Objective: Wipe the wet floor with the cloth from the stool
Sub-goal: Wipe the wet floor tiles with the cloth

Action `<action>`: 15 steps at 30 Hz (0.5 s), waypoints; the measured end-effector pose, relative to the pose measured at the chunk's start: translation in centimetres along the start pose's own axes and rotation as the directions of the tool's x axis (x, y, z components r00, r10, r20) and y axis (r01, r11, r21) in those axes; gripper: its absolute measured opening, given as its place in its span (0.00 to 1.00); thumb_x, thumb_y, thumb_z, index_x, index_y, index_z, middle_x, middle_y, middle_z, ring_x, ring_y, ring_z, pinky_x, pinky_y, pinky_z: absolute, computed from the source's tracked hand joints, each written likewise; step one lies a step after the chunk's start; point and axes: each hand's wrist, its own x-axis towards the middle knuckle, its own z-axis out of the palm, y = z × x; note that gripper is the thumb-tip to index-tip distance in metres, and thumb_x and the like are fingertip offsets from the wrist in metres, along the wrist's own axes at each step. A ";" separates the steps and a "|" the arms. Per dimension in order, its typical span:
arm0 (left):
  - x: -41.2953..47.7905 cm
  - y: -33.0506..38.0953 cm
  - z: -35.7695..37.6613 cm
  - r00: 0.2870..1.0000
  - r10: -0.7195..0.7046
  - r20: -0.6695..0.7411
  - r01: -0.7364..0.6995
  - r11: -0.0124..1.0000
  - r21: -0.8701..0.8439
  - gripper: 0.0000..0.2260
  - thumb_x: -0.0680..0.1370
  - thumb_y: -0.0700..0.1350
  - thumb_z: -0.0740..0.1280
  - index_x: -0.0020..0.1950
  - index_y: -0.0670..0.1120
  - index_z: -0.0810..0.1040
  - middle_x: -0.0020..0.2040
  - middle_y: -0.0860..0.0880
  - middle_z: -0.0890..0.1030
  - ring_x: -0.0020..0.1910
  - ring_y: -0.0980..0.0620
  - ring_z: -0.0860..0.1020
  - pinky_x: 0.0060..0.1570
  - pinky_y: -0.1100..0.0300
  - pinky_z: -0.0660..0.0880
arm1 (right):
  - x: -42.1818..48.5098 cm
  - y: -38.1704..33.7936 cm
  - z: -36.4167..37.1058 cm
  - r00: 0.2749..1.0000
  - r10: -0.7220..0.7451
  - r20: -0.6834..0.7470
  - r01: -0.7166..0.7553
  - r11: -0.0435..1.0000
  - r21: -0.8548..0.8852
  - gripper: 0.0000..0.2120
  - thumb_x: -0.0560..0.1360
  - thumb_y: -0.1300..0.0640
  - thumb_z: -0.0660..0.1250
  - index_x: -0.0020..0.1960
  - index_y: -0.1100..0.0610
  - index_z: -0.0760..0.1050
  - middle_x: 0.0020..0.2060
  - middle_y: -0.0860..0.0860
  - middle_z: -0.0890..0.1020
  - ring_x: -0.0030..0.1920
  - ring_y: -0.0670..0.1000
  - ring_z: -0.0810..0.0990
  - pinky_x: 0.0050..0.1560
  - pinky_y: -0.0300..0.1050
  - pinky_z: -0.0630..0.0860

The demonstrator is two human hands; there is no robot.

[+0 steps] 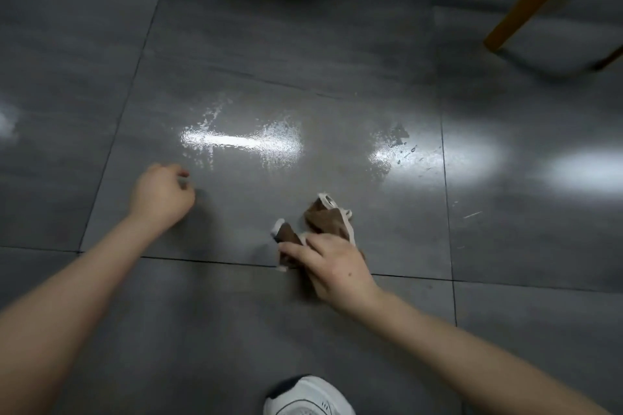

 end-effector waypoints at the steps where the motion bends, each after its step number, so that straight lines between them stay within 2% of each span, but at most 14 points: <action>1: -0.2 0.4 0.0 1.000 0.013 0.006 -0.013 1.000 -0.005 0.14 0.73 0.39 0.64 0.58 0.40 0.78 0.58 0.34 0.76 0.58 0.34 0.74 0.59 0.50 0.71 | 0.2 0.0 -1.7 0.999 0.005 -0.039 -0.007 0.999 -0.051 0.16 0.71 0.61 0.60 0.57 0.53 0.76 0.45 0.55 0.82 0.43 0.58 0.80 0.47 0.49 0.75; 3: -0.4 1.1 -0.1 0.999 0.047 0.004 -0.047 0.999 -0.009 0.14 0.73 0.39 0.65 0.58 0.41 0.78 0.58 0.35 0.76 0.59 0.36 0.74 0.59 0.51 0.70 | 0.0 0.6 -4.7 0.999 0.000 -0.052 -0.012 0.972 -0.236 0.13 0.68 0.55 0.64 0.51 0.50 0.81 0.57 0.55 0.81 0.56 0.57 0.78 0.62 0.58 0.69; 5: -0.4 1.6 -0.5 0.997 0.079 -0.017 -0.079 0.997 -0.011 0.14 0.72 0.39 0.65 0.58 0.42 0.78 0.59 0.36 0.76 0.59 0.36 0.74 0.59 0.51 0.71 | -0.7 1.3 -6.6 0.998 0.045 -0.037 -0.055 0.935 -0.350 0.11 0.67 0.50 0.67 0.47 0.47 0.82 0.66 0.54 0.76 0.66 0.59 0.71 0.69 0.69 0.56; 6: -0.5 1.8 -0.6 0.996 0.092 -0.023 -0.092 0.996 -0.012 0.14 0.72 0.38 0.65 0.58 0.41 0.78 0.59 0.37 0.76 0.59 0.37 0.74 0.59 0.51 0.71 | -0.9 1.6 -6.8 0.996 0.076 -0.052 -0.089 0.929 -0.358 0.11 0.68 0.48 0.67 0.49 0.46 0.82 0.67 0.55 0.74 0.69 0.60 0.68 0.69 0.71 0.52; 8: -0.6 1.9 -0.7 0.994 0.103 -0.028 -0.103 0.995 -0.005 0.14 0.72 0.38 0.64 0.58 0.41 0.78 0.60 0.37 0.76 0.59 0.37 0.74 0.58 0.52 0.71 | -1.2 2.6 -5.3 0.988 0.142 -0.062 -0.155 0.917 -0.367 0.17 0.71 0.42 0.65 0.57 0.45 0.79 0.70 0.56 0.71 0.71 0.62 0.66 0.69 0.73 0.52; 10: -0.9 1.7 -0.4 0.994 0.109 -0.015 -0.109 0.994 0.003 0.14 0.73 0.39 0.65 0.58 0.42 0.78 0.60 0.37 0.76 0.60 0.37 0.74 0.58 0.52 0.71 | -1.7 4.2 -2.3 0.979 0.203 0.017 -0.179 0.895 -0.409 0.23 0.74 0.36 0.59 0.66 0.42 0.73 0.73 0.56 0.67 0.73 0.63 0.61 0.68 0.74 0.53; 13: -1.4 1.1 0.3 0.993 0.115 0.011 -0.115 0.993 0.007 0.13 0.73 0.40 0.65 0.57 0.42 0.78 0.61 0.38 0.75 0.60 0.37 0.74 0.59 0.52 0.71 | -2.0 8.7 0.6 0.970 0.219 0.105 -0.152 0.883 -0.443 0.21 0.77 0.38 0.54 0.68 0.38 0.69 0.74 0.53 0.65 0.75 0.61 0.59 0.66 0.75 0.53; 15: -1.5 0.9 0.4 0.994 0.106 0.017 -0.106 0.994 0.020 0.13 0.74 0.41 0.65 0.58 0.42 0.78 0.62 0.38 0.75 0.60 0.37 0.73 0.59 0.51 0.71 | -0.7 12.4 -0.3 0.954 0.298 0.033 -0.246 0.839 -0.485 0.20 0.77 0.40 0.54 0.67 0.38 0.69 0.73 0.53 0.67 0.74 0.61 0.61 0.67 0.75 0.51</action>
